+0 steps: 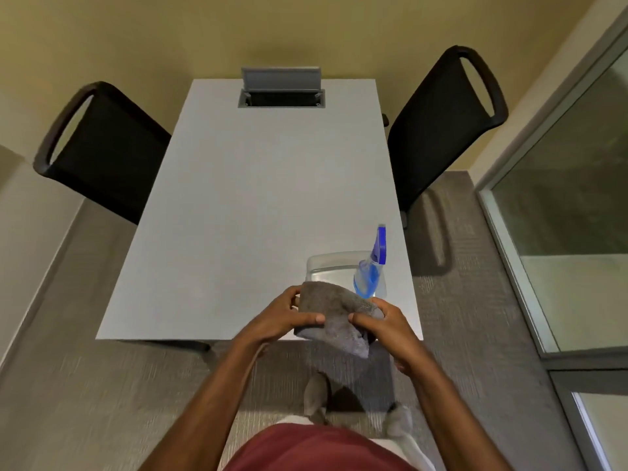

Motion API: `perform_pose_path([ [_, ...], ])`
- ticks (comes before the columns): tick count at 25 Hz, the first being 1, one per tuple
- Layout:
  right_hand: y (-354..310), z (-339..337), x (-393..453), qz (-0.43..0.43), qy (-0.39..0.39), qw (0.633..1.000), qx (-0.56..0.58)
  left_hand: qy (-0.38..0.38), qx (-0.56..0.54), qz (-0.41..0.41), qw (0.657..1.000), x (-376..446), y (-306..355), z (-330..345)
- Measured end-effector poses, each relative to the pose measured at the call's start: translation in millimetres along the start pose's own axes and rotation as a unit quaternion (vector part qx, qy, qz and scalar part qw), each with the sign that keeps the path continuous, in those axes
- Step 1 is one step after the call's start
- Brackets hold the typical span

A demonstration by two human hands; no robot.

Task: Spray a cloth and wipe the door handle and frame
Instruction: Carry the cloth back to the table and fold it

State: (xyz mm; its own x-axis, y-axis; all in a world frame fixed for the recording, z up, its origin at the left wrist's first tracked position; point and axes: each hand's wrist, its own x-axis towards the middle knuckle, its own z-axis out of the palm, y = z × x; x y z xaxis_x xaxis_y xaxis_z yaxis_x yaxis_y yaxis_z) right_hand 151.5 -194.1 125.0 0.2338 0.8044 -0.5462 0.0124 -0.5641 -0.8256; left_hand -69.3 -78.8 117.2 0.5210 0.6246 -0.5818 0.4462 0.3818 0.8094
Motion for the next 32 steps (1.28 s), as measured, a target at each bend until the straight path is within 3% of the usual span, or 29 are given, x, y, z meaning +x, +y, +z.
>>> perform_pose_path([
  [6,15.6,21.9,39.2,0.095,-0.002,0.972,0.215,-0.019,-0.047,-0.038,0.998,42.5,-7.0,-18.1],
  [9,20.7,32.7,56.7,0.110,0.041,0.958,0.262,0.020,-0.049,-0.049,0.997,69.3,-2.6,-17.5],
  [12,28.2,44.5,68.8,0.111,0.090,0.972,0.187,0.070,-0.013,-0.017,0.997,94.2,5.6,-17.9],
  [17,31.1,58.3,78.0,0.071,0.185,0.979,0.040,0.110,0.152,0.049,0.981,137.0,18.4,-17.9],
  [20,32.2,65.3,84.7,0.004,0.214,0.977,-0.004,0.112,0.228,0.076,0.964,160.0,22.2,-14.2],
  [25,39.4,78.2,98.0,-0.073,0.203,0.960,-0.177,0.132,0.389,0.096,0.907,183.7,15.4,-5.4],
  [29,52.1,71.9,107.5,-0.071,0.184,0.940,-0.279,0.135,0.568,0.133,0.801,191.1,2.8,3.4],
  [32,54.1,73.9,115.8,-0.023,0.184,0.940,-0.287,0.125,0.611,0.143,0.769,196.5,-2.2,12.4],
])
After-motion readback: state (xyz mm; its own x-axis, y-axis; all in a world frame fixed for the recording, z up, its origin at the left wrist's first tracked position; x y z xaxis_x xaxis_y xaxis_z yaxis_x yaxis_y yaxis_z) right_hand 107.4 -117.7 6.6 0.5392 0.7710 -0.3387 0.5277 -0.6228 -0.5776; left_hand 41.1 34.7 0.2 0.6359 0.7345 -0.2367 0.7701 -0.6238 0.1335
